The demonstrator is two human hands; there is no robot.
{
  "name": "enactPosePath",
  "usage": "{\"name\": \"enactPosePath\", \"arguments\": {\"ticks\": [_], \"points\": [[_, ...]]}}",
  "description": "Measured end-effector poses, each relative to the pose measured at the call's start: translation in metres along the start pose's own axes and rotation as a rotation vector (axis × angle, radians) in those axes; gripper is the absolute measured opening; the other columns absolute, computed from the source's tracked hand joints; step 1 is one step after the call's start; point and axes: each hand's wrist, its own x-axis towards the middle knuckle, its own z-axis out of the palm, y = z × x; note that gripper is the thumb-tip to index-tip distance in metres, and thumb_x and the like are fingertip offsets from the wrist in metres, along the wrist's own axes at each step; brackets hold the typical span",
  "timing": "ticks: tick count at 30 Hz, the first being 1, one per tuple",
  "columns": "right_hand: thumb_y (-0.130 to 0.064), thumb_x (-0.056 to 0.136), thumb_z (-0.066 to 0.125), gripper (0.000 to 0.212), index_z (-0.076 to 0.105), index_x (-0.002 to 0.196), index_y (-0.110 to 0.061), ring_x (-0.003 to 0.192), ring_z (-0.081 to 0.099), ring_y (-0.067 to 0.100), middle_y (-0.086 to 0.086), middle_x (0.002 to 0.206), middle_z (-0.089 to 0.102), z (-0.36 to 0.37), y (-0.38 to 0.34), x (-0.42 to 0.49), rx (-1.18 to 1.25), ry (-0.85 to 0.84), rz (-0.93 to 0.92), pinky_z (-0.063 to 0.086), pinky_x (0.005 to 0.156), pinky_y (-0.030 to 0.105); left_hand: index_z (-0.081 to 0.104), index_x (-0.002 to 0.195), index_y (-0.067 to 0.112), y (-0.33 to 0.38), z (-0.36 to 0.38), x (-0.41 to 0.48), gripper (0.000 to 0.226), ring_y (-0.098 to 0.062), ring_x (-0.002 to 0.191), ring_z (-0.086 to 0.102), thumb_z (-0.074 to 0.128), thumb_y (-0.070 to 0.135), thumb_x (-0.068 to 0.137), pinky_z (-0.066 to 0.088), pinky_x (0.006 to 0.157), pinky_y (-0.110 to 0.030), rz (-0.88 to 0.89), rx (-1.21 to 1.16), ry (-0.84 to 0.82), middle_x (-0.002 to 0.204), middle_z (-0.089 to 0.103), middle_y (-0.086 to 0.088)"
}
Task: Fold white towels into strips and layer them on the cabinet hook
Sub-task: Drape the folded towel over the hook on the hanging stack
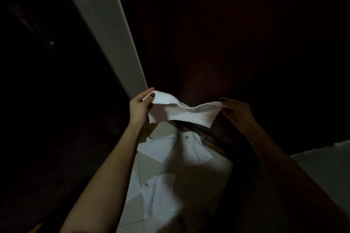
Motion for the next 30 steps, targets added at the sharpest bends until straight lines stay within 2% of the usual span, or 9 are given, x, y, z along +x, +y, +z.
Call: {"name": "enactPosePath", "arguments": {"ticks": [3,5,10,13,17,21,25,27,30], "points": [[0.011,0.093,0.051,0.04,0.048,0.133,0.014,0.125,0.053,0.038,0.03,0.138,0.05,0.035,-0.035,-0.012,0.215,-0.179,0.013,0.046,0.084,0.006,0.076,0.097,0.04,0.046,-0.021,-0.015,0.024,-0.017,0.116,0.062,0.072,0.02,0.084,0.051,0.098,-0.035,0.042,-0.048,0.022,0.121,0.068,0.0],[0.014,0.091,0.053,0.038,0.05,0.129,0.018,0.113,0.06,0.037,0.033,0.131,0.053,0.059,-0.057,-0.024,0.263,-0.292,-0.001,0.044,0.084,0.002,0.074,0.104,0.039,0.07,-0.037,-0.03,0.03,-0.018,0.112,0.065,0.075,0.023,0.079,0.054,0.093,-0.034,0.063,-0.073,0.05,0.121,0.068,-0.002],[0.0,0.095,0.055,0.026,0.058,0.121,0.001,0.083,0.069,0.017,0.013,0.091,0.071,0.123,-0.093,-0.038,0.036,-0.46,-0.07,0.057,0.069,0.021,0.065,0.119,0.022,0.117,-0.093,-0.073,0.039,-0.014,0.103,0.069,0.067,0.003,0.086,0.054,0.078,-0.019,0.197,-0.11,0.155,0.109,0.073,0.001],[-0.008,0.096,0.058,0.012,0.068,0.094,-0.004,0.063,0.058,0.013,0.004,0.069,0.064,0.158,-0.115,-0.045,-0.112,-0.49,-0.194,0.047,0.053,0.019,0.069,0.113,0.02,0.135,-0.126,-0.109,0.03,-0.012,0.103,0.068,0.067,0.005,0.088,0.053,0.08,-0.018,0.267,-0.1,0.351,0.106,0.074,0.0],[-0.012,0.095,0.061,0.02,0.067,0.077,-0.005,0.058,0.049,0.011,0.006,0.065,0.052,0.207,-0.129,-0.063,-0.292,-0.625,-0.345,0.039,0.054,0.022,0.075,0.094,0.012,0.136,-0.164,-0.168,0.01,-0.018,0.093,0.069,0.066,0.011,0.091,0.055,0.081,-0.025,0.342,-0.13,0.569,0.092,0.074,-0.005],[-0.014,0.093,0.065,0.018,0.071,0.083,0.0,0.049,0.048,-0.002,0.004,0.061,0.053,0.255,-0.117,-0.102,-0.505,-0.755,-0.602,0.038,0.051,0.015,0.076,0.085,0.015,0.124,-0.198,-0.241,0.004,-0.02,0.089,0.071,0.073,0.014,0.085,0.058,0.079,-0.027,0.339,-0.062,0.797,0.087,0.074,-0.004],[-0.017,0.091,0.067,0.015,0.071,0.081,-0.006,0.083,0.055,0.017,0.011,0.087,0.056,0.295,-0.085,-0.166,-0.631,-0.921,-0.797,0.036,0.072,0.023,0.071,0.078,0.016,0.11,-0.222,-0.318,0.011,-0.009,0.074,0.066,0.069,0.014,0.089,0.051,0.064,-0.019,0.291,0.082,1.093,0.072,0.069,0.005],[-0.017,0.09,0.065,0.014,0.071,0.079,-0.011,0.076,0.056,0.013,0.004,0.079,0.061,0.31,-0.069,-0.205,-0.654,-1.044,-0.83,0.037,0.065,0.018,0.072,0.079,0.016,0.102,-0.235,-0.359,0.012,-0.007,0.073,0.061,0.07,0.023,0.089,0.047,0.066,-0.022,0.231,0.199,1.269,0.076,0.067,0.004],[-0.012,0.089,0.063,0.011,0.069,0.081,-0.016,0.067,0.055,0.006,-0.004,0.07,0.063,0.325,-0.044,-0.272,-0.674,-1.255,-0.868,0.038,0.056,0.006,0.067,0.072,0.03,0.087,-0.25,-0.425,0.017,0.003,0.072,0.057,0.071,0.024,0.087,0.041,0.066,-0.012,0.17,0.354,1.502,0.077,0.059,0.012]]}}
